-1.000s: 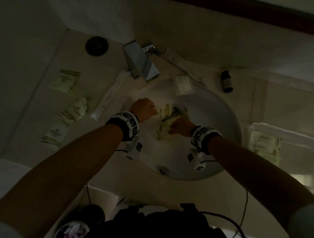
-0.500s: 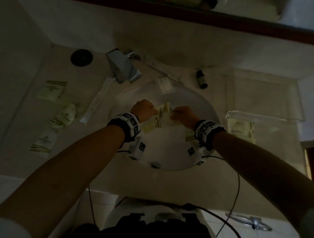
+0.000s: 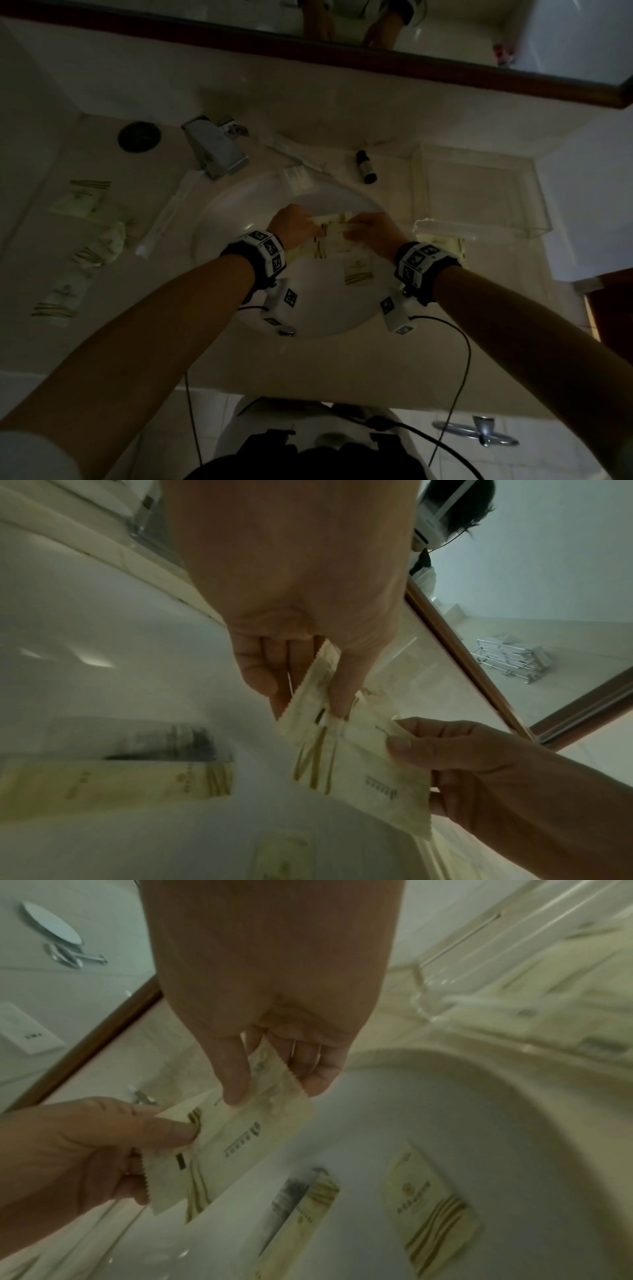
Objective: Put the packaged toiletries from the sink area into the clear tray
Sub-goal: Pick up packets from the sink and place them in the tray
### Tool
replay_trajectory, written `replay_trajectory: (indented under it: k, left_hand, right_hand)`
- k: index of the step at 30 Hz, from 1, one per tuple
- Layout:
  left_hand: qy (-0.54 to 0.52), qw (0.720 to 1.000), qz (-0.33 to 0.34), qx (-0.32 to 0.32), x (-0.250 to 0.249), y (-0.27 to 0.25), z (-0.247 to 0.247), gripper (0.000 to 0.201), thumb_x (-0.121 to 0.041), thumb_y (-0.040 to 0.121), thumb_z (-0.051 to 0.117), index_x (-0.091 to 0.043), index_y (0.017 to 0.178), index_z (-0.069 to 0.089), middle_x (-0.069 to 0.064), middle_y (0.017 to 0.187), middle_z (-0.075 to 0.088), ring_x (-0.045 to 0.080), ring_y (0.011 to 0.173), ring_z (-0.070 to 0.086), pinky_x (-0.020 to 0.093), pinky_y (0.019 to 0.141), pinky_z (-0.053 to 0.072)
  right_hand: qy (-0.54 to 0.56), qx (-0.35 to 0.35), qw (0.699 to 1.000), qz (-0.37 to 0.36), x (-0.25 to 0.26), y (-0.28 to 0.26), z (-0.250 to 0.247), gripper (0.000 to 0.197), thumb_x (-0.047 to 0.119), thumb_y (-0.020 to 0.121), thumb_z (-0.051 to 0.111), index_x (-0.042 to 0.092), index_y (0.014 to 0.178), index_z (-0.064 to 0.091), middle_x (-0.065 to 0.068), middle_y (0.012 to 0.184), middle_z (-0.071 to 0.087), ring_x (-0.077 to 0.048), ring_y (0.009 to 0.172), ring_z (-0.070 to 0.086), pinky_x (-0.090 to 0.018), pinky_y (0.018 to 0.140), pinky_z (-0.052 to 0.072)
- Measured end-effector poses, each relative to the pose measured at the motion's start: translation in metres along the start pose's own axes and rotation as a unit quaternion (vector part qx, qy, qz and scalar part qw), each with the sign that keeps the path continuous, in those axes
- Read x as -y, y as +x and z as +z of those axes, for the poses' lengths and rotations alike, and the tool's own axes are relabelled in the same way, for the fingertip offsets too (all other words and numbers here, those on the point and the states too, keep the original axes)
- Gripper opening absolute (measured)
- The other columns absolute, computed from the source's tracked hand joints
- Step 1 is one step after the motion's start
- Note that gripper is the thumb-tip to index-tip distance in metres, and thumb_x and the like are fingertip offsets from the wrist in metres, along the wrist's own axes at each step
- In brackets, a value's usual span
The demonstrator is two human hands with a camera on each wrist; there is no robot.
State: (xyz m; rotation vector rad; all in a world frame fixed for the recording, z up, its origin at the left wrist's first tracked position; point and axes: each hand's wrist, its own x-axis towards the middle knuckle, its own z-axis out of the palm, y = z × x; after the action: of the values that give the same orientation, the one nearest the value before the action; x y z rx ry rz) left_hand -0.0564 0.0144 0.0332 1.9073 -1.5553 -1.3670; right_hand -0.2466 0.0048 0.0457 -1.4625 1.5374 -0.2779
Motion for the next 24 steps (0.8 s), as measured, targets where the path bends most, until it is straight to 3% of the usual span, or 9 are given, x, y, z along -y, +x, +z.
replay_trajectory:
  k: [3,6,9,12,15,17,19,21,24]
  left_hand:
    - [-0.007,1.0,0.001,-0.005,-0.021,-0.004,0.013,0.029,-0.022,0.079,0.074,0.006,0.085,0.069,0.013,0.082,0.065,0.025,0.076,0.062,0.031,0.064,0.05]
    - [0.0,1.0,0.007,-0.014,-0.043,-0.006,0.026,0.029,-0.02,0.079,0.073,-0.01,0.058,0.055,0.007,0.067,0.056,0.023,0.063,0.056,0.025,0.054,0.044]
    - [-0.004,0.999,0.028,-0.026,-0.063,-0.008,0.039,0.036,-0.017,0.079,0.072,-0.02,0.053,0.047,-0.004,0.06,0.046,0.013,0.059,0.047,0.021,0.052,0.037]
    - [-0.018,0.999,0.04,-0.026,-0.079,-0.009,0.052,0.03,-0.016,0.078,0.072,-0.022,0.056,0.052,-0.005,0.061,0.05,0.013,0.063,0.049,0.024,0.06,0.038]
    - [-0.029,0.998,0.051,-0.02,-0.094,-0.012,0.066,0.022,-0.015,0.08,0.07,-0.023,0.063,0.058,-0.008,0.064,0.054,0.004,0.061,0.049,0.018,0.056,0.039]
    - [-0.027,0.998,0.056,-0.019,-0.103,-0.014,0.076,0.014,-0.016,0.08,0.07,-0.022,0.07,0.062,-0.009,0.067,0.058,0.003,0.063,0.052,0.017,0.057,0.04]
    - [-0.022,0.998,0.057,-0.016,-0.11,-0.016,0.087,0.006,-0.019,0.078,0.071,-0.015,0.077,0.068,0.001,0.076,0.066,0.013,0.072,0.06,0.026,0.065,0.049]
    - [-0.009,0.998,0.057,-0.006,-0.118,-0.018,0.098,0.017,-0.021,0.079,0.07,-0.008,0.089,0.071,0.011,0.091,0.071,0.025,0.088,0.065,0.038,0.082,0.053]
    - [0.005,0.998,0.063,0.007,-0.132,-0.022,0.114,0.015,-0.016,0.082,0.067,-0.008,0.094,0.07,0.009,0.092,0.068,0.023,0.09,0.063,0.039,0.088,0.051]
  right_hand:
    - [0.047,-0.024,0.998,0.039,-0.01,-0.004,-0.018,0.034,0.02,0.078,0.075,0.015,0.109,0.061,-0.005,0.102,0.061,-0.021,0.089,0.062,-0.031,0.072,0.055]
    - [0.088,-0.041,0.993,0.06,-0.02,-0.008,-0.039,0.052,0.022,0.074,0.08,0.017,0.119,0.055,-0.007,0.112,0.059,-0.025,0.099,0.062,-0.041,0.085,0.057]
    - [0.114,-0.02,0.991,0.066,-0.026,-0.016,-0.063,0.048,0.02,0.076,0.078,0.012,0.12,0.059,-0.006,0.105,0.063,-0.022,0.093,0.064,-0.033,0.077,0.058]
    - [0.119,-0.002,0.991,0.065,-0.034,-0.025,-0.086,0.029,0.02,0.079,0.076,0.006,0.102,0.067,-0.001,0.082,0.065,-0.014,0.071,0.061,-0.02,0.057,0.05]
    - [0.133,-0.003,0.988,0.08,-0.046,-0.03,-0.103,0.032,0.021,0.077,0.078,0.003,0.103,0.069,-0.005,0.087,0.065,-0.019,0.078,0.06,-0.027,0.065,0.047]
    - [0.139,-0.011,0.987,0.082,-0.054,-0.034,-0.112,0.033,0.019,0.077,0.077,0.003,0.105,0.069,-0.005,0.088,0.064,-0.018,0.078,0.058,-0.026,0.063,0.046]
    - [0.147,-0.016,0.986,0.075,-0.063,-0.04,-0.122,0.026,0.016,0.078,0.076,0.006,0.101,0.068,-0.002,0.08,0.061,-0.014,0.069,0.055,-0.021,0.053,0.044]
    - [0.155,-0.02,0.986,0.063,-0.073,-0.047,-0.132,0.017,0.012,0.079,0.074,0.006,0.093,0.066,-0.001,0.074,0.058,-0.012,0.063,0.052,-0.016,0.044,0.042]
    - [0.152,-0.027,0.987,0.052,-0.088,-0.06,-0.146,0.013,0.006,0.082,0.07,0.007,0.093,0.062,0.002,0.071,0.054,-0.009,0.06,0.048,-0.009,0.038,0.037]
